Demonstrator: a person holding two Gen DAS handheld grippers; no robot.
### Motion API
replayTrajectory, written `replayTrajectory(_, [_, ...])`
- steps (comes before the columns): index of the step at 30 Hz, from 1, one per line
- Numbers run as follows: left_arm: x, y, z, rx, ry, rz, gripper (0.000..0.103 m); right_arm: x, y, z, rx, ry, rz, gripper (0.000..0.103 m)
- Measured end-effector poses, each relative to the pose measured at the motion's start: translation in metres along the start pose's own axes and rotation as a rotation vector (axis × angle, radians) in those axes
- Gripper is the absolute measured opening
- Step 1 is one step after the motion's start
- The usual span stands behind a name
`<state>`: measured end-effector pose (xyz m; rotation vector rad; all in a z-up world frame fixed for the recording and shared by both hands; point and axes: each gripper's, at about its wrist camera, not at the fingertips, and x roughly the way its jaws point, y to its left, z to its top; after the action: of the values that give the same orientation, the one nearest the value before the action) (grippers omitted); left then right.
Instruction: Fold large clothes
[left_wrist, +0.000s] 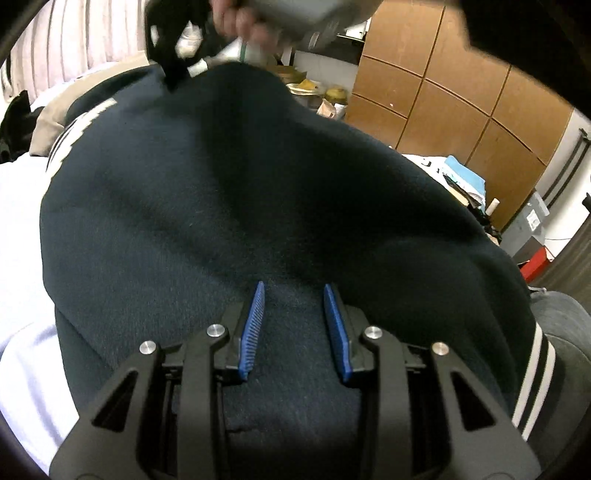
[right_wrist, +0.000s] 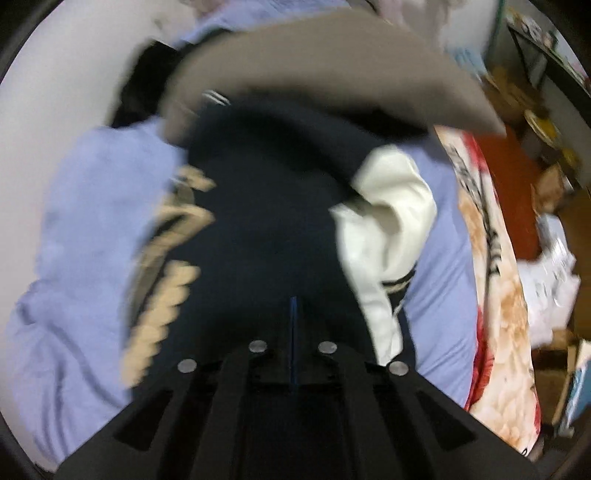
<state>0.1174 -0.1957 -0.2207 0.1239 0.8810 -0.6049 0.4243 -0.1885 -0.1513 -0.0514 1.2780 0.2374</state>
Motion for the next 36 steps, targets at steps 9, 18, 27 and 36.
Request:
replayTrajectory(9, [0.004,-0.008,-0.002,0.018,0.001,0.013,0.032,0.069,-0.044,-0.009,0.107,0.068,0.143,0.0])
replayTrajectory(18, [0.001,-0.015,-0.009,0.034,0.004,0.028,0.032,0.001,-0.033,0.037,0.027,-0.104,0.101,0.005])
replayTrajectory(27, [0.005,-0.017,-0.008,0.029,0.008,0.029,0.032,0.099,-0.063,0.085,0.088,-0.042,-0.193,0.0])
replayTrajectory(36, [0.007,-0.02,-0.009,0.035,0.01,0.039,0.032,0.057,-0.063,0.079,0.036,-0.06,-0.041,0.002])
